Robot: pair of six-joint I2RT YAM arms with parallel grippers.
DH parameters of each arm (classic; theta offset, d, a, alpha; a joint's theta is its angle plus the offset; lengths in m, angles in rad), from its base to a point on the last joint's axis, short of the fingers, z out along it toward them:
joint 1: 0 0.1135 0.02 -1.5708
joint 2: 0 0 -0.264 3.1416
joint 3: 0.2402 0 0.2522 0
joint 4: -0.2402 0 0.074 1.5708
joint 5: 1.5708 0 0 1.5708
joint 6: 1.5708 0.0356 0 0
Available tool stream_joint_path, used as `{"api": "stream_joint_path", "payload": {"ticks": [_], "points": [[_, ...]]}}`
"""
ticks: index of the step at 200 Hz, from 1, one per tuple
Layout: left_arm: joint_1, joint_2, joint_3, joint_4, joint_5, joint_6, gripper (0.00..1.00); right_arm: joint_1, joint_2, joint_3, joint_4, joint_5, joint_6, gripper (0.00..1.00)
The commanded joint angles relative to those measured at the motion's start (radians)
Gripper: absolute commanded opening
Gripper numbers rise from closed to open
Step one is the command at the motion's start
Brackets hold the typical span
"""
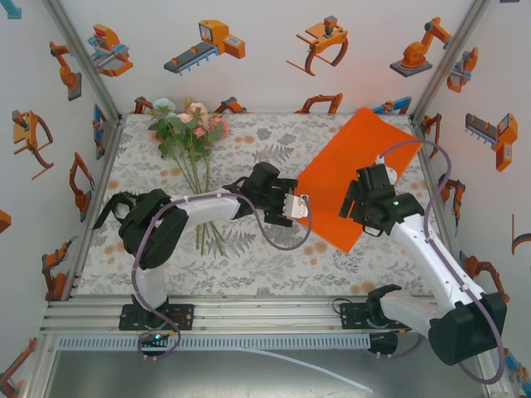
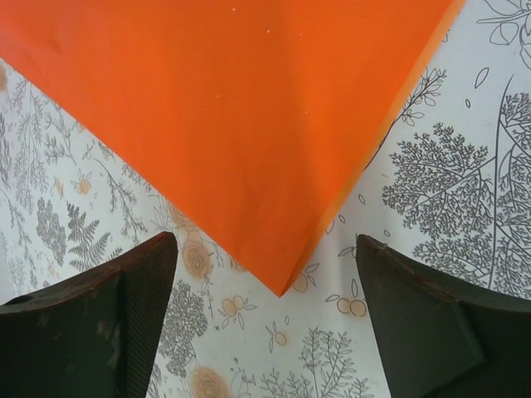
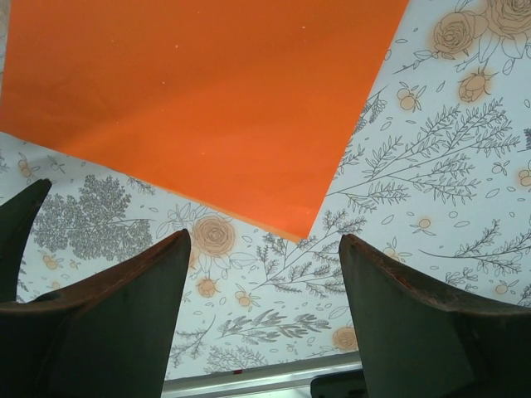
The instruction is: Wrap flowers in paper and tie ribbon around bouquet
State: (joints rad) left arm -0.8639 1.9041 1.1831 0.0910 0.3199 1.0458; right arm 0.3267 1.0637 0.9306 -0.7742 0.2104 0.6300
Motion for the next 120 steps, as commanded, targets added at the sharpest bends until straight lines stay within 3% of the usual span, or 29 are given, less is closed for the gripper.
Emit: {"api": "stream_joint_path", "payload": {"ticks": [1,16,68,120], "points": [[-0.007,0.035,0.037,-0.004,0.006,0.069,0.73,0.000,-0.030,0.003,-0.029,0.008,-0.015,0.67],[-0.008,0.056,0.046,-0.005,0.004,0.082,0.66,0.000,-0.044,0.001,-0.044,0.022,-0.017,0.67],[-0.010,0.094,0.061,0.023,-0.011,0.100,0.59,0.000,-0.067,-0.008,-0.042,0.032,-0.011,0.67],[-0.012,0.111,0.070,0.027,0.000,0.097,0.37,-0.001,-0.066,-0.007,-0.044,0.027,-0.009,0.67]]}}
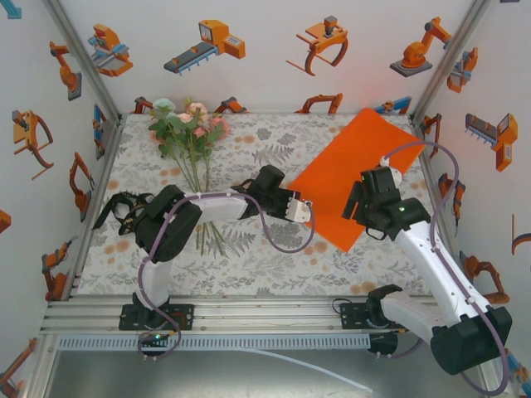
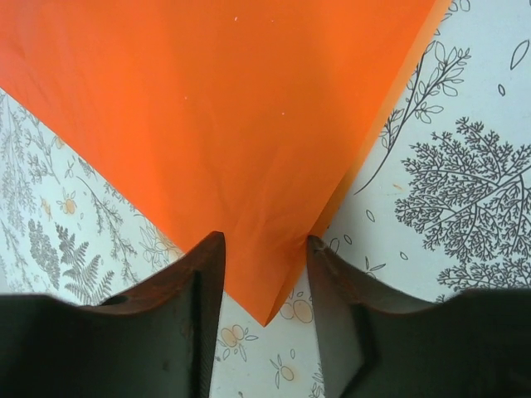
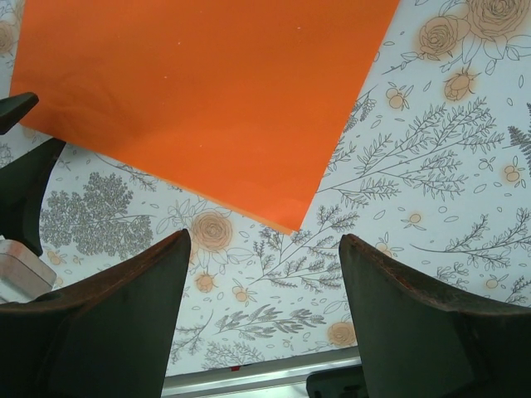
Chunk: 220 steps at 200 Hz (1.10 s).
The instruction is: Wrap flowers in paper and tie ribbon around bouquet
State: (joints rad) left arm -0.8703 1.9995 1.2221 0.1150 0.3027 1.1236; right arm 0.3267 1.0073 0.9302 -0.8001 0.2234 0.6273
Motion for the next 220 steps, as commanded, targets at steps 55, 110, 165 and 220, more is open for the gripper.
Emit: {"api": "stream_joint_path", "payload": {"ticks": [55,110,165,220], "points": [[-0.010,0.027,0.060,-0.006,0.027,0.006,0.15,0.000,-0.013,-0.013,-0.018,0.012,0.000,0.67],[-0.016,0.008,0.069,0.003,0.022,-0.137,0.00,-0.002,-0.026,0.002,-0.048,0.046,0.069,0.69],[-0.002,-0.083,0.084,0.059,-0.032,-0.904,0.00,-0.121,-0.131,0.009,-0.074,0.039,0.282,0.76],[-0.006,-0.155,-0.075,0.271,-0.062,-1.072,0.00,-0.464,-0.200,-0.224,0.249,-0.499,0.346,0.99]]}}
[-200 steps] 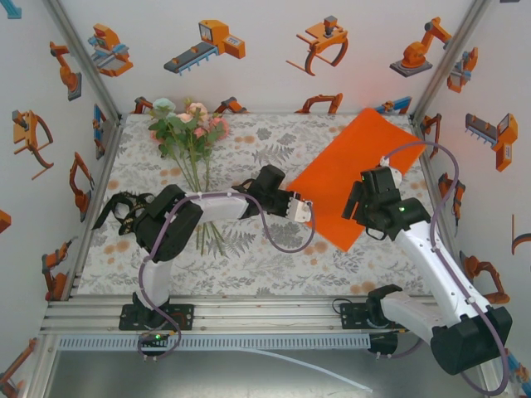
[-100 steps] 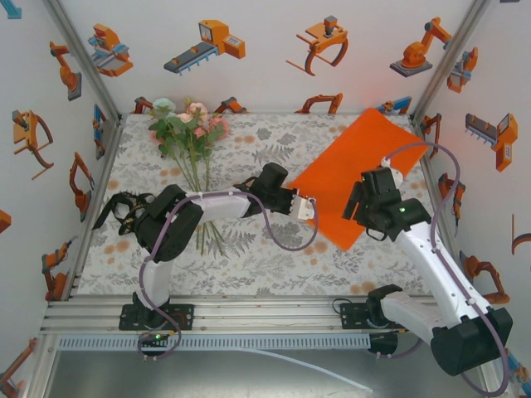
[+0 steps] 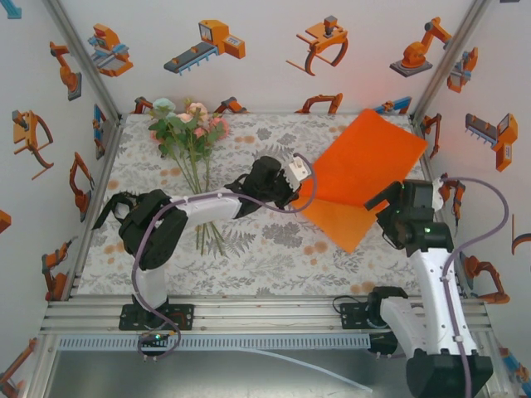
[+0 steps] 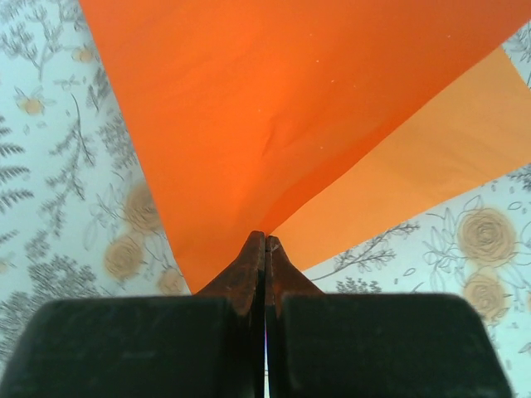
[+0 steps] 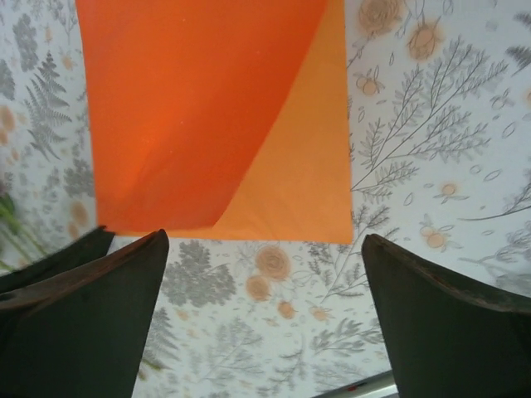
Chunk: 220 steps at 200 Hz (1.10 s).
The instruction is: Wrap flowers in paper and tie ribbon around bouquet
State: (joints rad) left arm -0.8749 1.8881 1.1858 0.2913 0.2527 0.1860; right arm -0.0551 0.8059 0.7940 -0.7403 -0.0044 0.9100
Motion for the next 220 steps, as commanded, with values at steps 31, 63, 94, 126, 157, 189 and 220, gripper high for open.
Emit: {"api": "stream_joint_path", "payload": {"ticks": [31,63,94,126,157,189,220], "points": [[0.000,-0.048,-0.038,0.082,0.005,-0.129,0.00,-0.187,0.063,-0.210,0.452,-0.457,0.190,0.99],[-0.004,-0.048,-0.034,0.079,0.006,-0.118,0.00,-0.201,0.114,-0.247,0.603,-0.487,0.207,0.99],[-0.002,-0.048,-0.050,0.110,0.022,-0.118,0.00,-0.210,0.145,-0.299,0.678,-0.486,0.237,0.83],[-0.004,-0.065,-0.089,0.166,0.054,-0.123,0.00,-0.212,0.166,-0.264,0.688,-0.465,0.171,0.10],[-0.015,-0.100,-0.168,0.290,0.082,-0.160,0.21,-0.155,0.129,-0.056,0.377,-0.374,-0.075,0.00],[0.007,-0.285,-0.279,0.301,0.053,-0.293,0.93,0.113,0.190,0.231,0.027,-0.146,-0.329,0.00],[0.019,-0.576,-0.363,0.081,-0.138,-0.391,1.00,0.439,0.442,0.533,-0.204,-0.013,-0.436,0.00]]}}
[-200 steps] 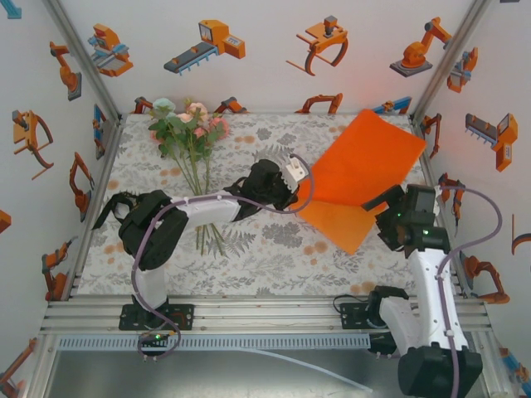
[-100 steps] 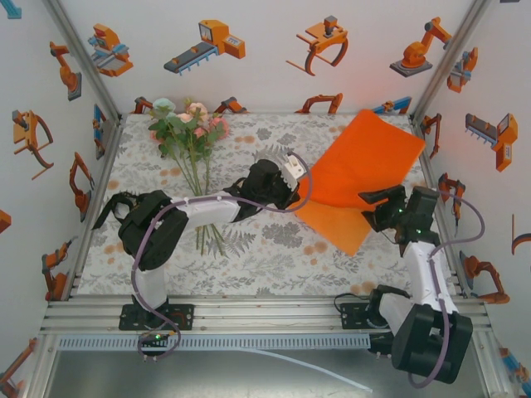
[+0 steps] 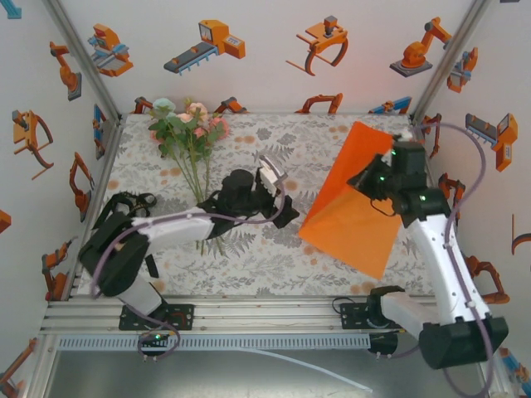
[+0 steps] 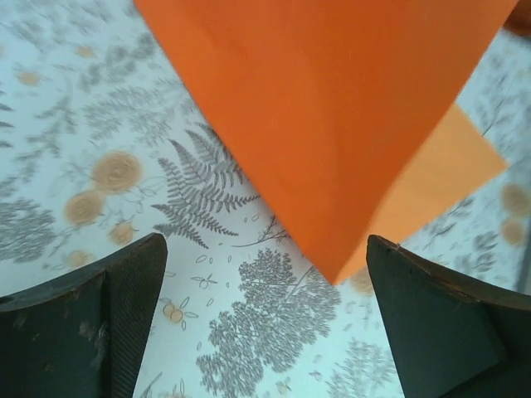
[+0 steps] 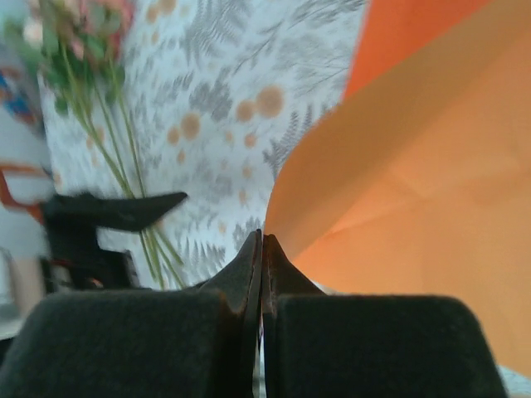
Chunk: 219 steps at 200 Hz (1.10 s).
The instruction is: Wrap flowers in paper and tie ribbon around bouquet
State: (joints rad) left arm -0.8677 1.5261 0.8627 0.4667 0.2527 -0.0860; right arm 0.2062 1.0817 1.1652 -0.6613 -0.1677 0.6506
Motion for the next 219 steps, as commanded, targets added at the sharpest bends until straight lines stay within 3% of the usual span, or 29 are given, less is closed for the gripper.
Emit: {"api": "stream_joint_path", "payload": {"ticks": [1,14,39,68,95,117,125,136,160,175,190,201,212,219], "points": [[0.012,-0.220,-0.044,-0.098,-0.148,-0.122,0.99,0.185,0.174,0.169,-0.286,0.151,-0.179,0.00],[0.020,-0.310,-0.079,-0.163,-0.229,-0.164,0.97,0.285,0.311,0.272,-0.328,0.164,-0.204,0.00],[0.033,-0.424,-0.142,-0.266,-0.277,-0.224,0.97,0.439,0.585,0.477,-0.356,0.238,-0.247,0.00],[0.027,-0.553,-0.261,-0.270,-0.421,-0.342,0.97,0.504,0.793,0.652,-0.159,0.144,-0.190,0.00],[0.007,-0.628,-0.344,-0.244,-0.477,-0.334,0.97,0.511,0.919,0.733,0.054,0.085,-0.080,0.00],[0.000,-0.637,-0.362,-0.249,-0.454,-0.296,0.97,0.510,0.980,0.813,0.112,0.018,-0.124,0.25],[-0.002,-0.627,-0.361,-0.242,-0.431,-0.288,0.97,0.511,0.990,0.863,0.082,0.005,-0.151,0.44],[-0.005,-0.603,-0.354,-0.225,-0.390,-0.277,0.97,0.509,0.970,0.909,0.043,-0.011,-0.199,0.62],[-0.009,-0.484,-0.269,-0.209,-0.263,-0.244,0.97,0.488,0.805,0.823,0.024,0.012,-0.238,0.68],[-0.025,-0.366,-0.147,-0.296,-0.273,-0.204,0.97,0.429,0.621,0.617,0.086,0.064,-0.157,0.67],[-0.027,-0.179,0.023,-0.454,-0.403,-0.161,0.97,0.319,0.416,0.315,0.187,0.107,-0.016,0.64],[-0.018,-0.024,0.100,-0.465,-0.461,-0.115,0.97,0.233,0.274,0.093,0.230,0.162,0.080,0.62],[-0.002,0.089,0.144,-0.432,-0.438,-0.095,0.97,0.162,0.153,-0.081,0.250,0.164,0.140,0.61],[0.019,0.137,0.161,-0.399,-0.343,-0.103,0.97,0.135,0.088,-0.157,0.248,0.147,0.145,0.61]]}}
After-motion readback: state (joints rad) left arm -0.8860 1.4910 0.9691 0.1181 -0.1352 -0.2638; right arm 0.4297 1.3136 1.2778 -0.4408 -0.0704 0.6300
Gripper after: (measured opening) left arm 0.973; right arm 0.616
